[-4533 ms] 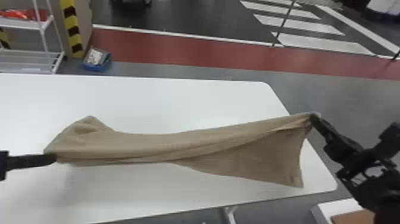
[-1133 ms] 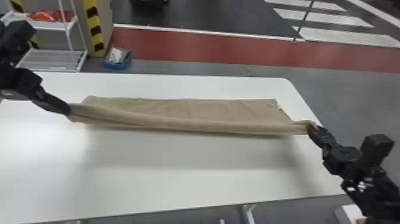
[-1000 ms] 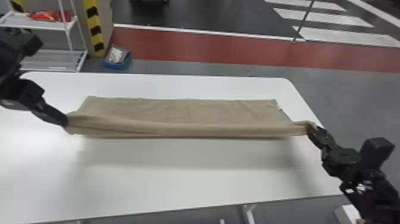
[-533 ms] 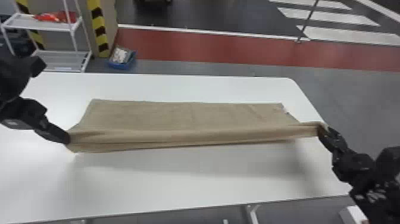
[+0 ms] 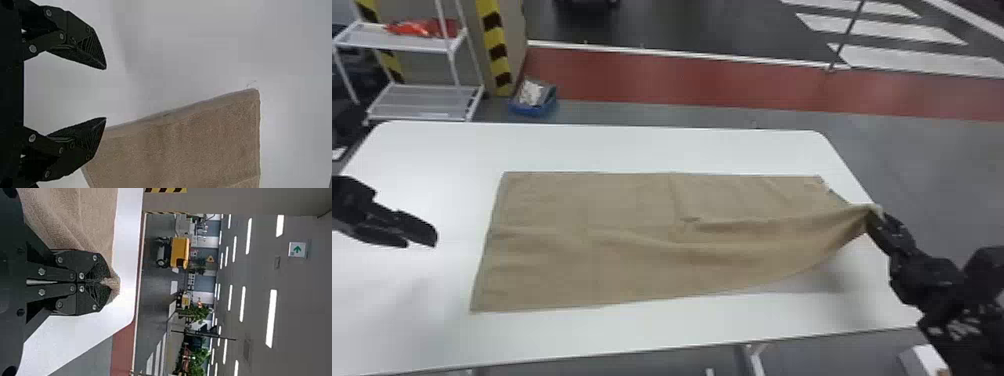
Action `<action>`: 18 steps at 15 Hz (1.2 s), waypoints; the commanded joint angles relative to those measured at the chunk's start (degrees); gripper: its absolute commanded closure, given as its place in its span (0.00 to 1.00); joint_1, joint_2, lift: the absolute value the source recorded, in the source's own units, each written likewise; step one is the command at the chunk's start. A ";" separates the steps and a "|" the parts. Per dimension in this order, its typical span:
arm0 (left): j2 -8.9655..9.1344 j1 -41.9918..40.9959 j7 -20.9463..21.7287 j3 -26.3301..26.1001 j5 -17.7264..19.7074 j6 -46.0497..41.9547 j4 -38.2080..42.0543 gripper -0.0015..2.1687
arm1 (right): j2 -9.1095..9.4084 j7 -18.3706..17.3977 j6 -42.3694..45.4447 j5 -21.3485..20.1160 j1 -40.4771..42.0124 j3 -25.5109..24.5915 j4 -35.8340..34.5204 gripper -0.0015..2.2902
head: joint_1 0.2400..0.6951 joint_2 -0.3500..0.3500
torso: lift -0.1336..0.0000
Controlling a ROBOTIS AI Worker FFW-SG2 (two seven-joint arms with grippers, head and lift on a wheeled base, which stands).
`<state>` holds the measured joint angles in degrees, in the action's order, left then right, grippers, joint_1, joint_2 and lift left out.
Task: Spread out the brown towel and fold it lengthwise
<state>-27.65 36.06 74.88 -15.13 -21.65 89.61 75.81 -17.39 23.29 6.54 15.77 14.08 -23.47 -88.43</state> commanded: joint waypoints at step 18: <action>16.66 -47.49 -39.20 36.57 34.05 -15.99 44.16 0.07 | 1.56 -0.44 -2.64 -1.53 -0.55 3.16 -0.34 0.73 | 1.00 0.27 | 0.10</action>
<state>-11.36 -11.30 35.74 21.77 12.06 75.49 119.32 -15.82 22.85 4.10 14.25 13.53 -20.38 -88.75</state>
